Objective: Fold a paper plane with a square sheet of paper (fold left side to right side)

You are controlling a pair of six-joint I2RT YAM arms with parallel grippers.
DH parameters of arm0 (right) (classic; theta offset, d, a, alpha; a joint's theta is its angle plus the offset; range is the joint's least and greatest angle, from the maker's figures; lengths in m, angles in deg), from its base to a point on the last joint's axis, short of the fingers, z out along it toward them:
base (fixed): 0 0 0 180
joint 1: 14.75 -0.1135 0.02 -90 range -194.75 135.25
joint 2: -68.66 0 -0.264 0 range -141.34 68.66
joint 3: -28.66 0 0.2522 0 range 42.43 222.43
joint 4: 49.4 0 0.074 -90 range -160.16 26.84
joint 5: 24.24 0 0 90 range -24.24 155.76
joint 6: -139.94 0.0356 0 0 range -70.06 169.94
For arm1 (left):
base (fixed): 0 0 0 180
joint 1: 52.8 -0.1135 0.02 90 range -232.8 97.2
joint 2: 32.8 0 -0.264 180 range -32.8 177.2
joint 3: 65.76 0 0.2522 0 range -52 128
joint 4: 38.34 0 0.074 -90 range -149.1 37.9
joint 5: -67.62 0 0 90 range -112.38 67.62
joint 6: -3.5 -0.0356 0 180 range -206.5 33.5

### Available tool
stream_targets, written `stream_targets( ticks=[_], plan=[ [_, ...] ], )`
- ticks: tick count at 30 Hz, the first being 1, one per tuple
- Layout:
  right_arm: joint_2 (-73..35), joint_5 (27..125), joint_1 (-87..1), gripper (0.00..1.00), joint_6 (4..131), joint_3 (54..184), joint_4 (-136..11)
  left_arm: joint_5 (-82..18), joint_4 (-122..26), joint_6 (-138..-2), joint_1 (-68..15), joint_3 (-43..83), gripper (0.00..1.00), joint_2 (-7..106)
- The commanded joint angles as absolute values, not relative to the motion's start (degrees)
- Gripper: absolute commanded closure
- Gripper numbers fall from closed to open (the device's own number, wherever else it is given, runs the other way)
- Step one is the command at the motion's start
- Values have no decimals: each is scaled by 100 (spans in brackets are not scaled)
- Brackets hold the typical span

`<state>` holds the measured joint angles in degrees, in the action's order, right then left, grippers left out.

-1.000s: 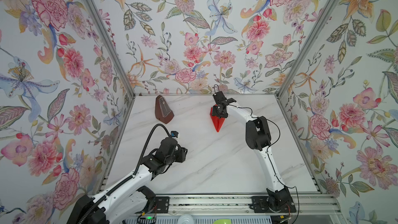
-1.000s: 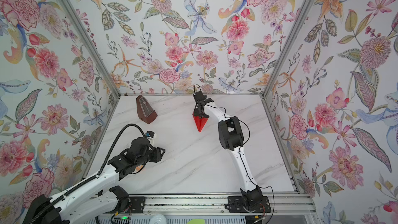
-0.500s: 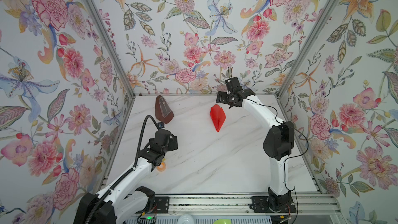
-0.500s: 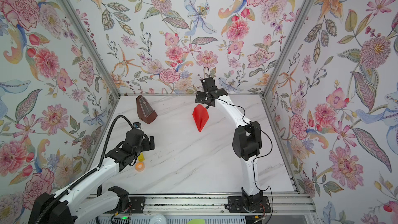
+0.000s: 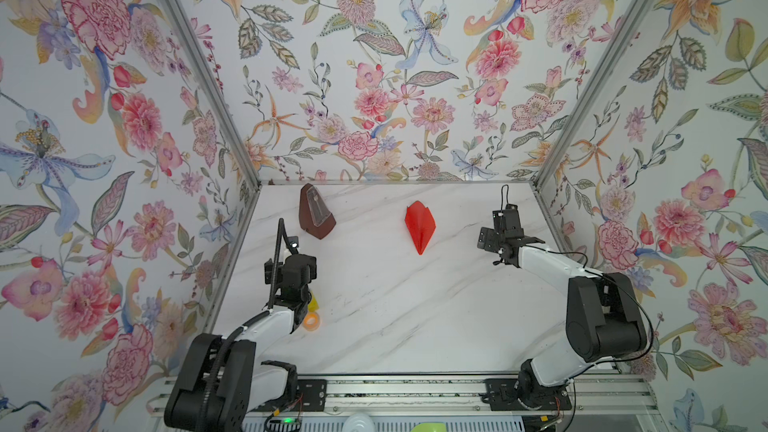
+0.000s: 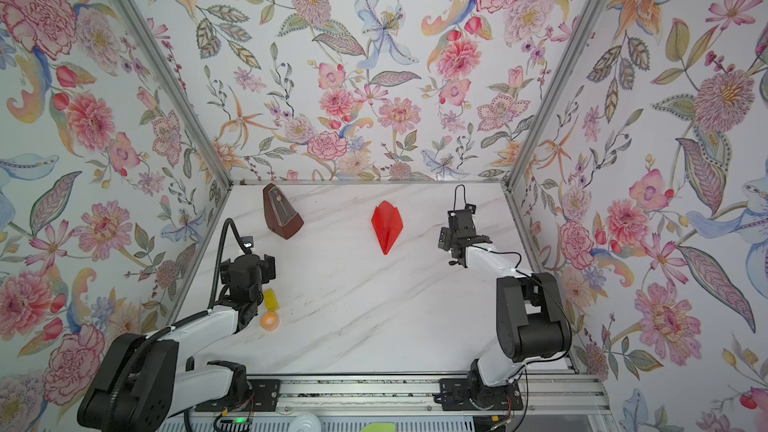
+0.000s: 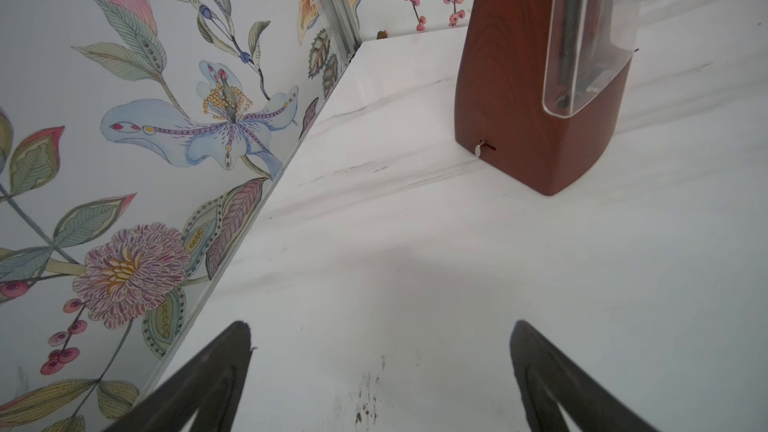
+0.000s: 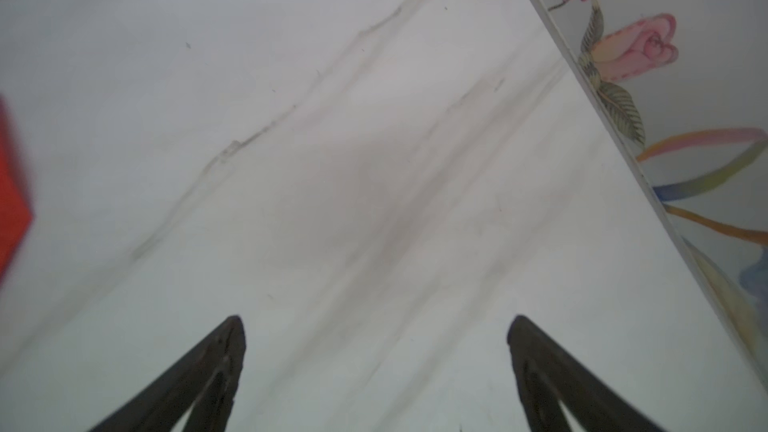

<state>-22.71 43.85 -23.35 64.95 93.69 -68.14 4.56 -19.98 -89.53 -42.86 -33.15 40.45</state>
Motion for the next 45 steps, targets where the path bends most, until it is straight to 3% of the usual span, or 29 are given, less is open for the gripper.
stream_targets(
  ticks=[1, 5, 7, 11, 17, 22, 45],
  plan=[
    [-2102, 4017, -2211, 1, 5776, 8887, -5243, -33, 341, -9417, -4488, -3485, 1, 4588],
    [-2063, 4123, -2024, 1, 5436, 8195, -3987, -587, 69, -9163, -4691, -3089, 1, 4948],
    [-2107, 4280, -1903, 1, 5263, 7654, -3015, -1233, 576, -9064, -4854, -3301, 1, 5103],
    [-1713, 5172, -1555, 1, 5256, 6927, -2029, -1417, 2288, -8948, -5042, -3874, 1, 5814],
    [-2084, 5725, -1120, 1, 5543, 5930, 175, -1773, 1523, -8920, -5139, -3529, 1, 5743],
    [-2028, 5108, -1198, 1, 5687, 5926, 38, -1751, 1521, -8932, -5136, -3526, 1, 5739],
    [-1991, 4988, -1235, 1, 5693, 5853, 116, -1733, 1602, -8949, -5108, -3574, 1, 5721]
  ],
)
